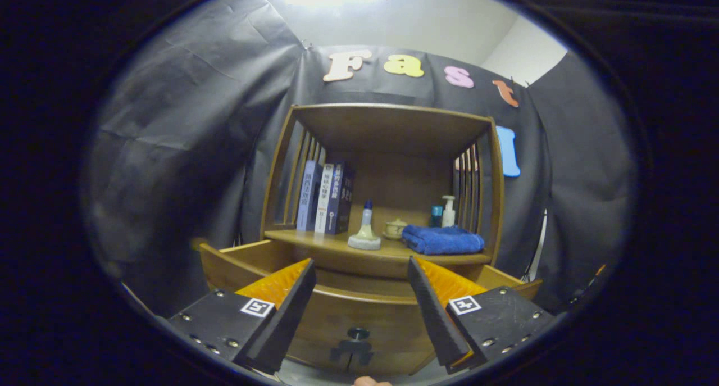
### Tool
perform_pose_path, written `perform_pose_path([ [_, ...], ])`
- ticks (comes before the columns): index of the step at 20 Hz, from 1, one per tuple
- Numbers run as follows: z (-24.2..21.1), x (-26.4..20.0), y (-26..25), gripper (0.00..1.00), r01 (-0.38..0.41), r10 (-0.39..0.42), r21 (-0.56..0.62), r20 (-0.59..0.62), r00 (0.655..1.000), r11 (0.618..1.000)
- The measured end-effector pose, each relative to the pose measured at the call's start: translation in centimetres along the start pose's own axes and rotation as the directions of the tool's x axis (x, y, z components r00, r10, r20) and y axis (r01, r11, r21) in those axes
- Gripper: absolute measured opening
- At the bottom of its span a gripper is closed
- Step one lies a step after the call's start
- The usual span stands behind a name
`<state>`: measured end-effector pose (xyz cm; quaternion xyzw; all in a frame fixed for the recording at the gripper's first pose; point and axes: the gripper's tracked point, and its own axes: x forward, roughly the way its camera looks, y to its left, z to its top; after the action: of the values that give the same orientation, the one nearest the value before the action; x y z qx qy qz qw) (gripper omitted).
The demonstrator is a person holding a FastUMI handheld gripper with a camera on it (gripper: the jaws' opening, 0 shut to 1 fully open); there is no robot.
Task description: Pull open the drawer, take out the items inside it, and place them on the countertop above the cabinet.
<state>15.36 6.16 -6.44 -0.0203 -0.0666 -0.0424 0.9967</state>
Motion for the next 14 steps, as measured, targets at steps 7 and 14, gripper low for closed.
perform_pose_path([
  [7, -2.9, 0.8, -1.9, 0.97, 0.069, -0.07, -0.007, -0.117, 0.991, 0.998],
  [14, -4.2, 1.4, -3.2, 0.97, 0.116, -0.119, -0.028, -0.163, 0.979, 0.993],
])
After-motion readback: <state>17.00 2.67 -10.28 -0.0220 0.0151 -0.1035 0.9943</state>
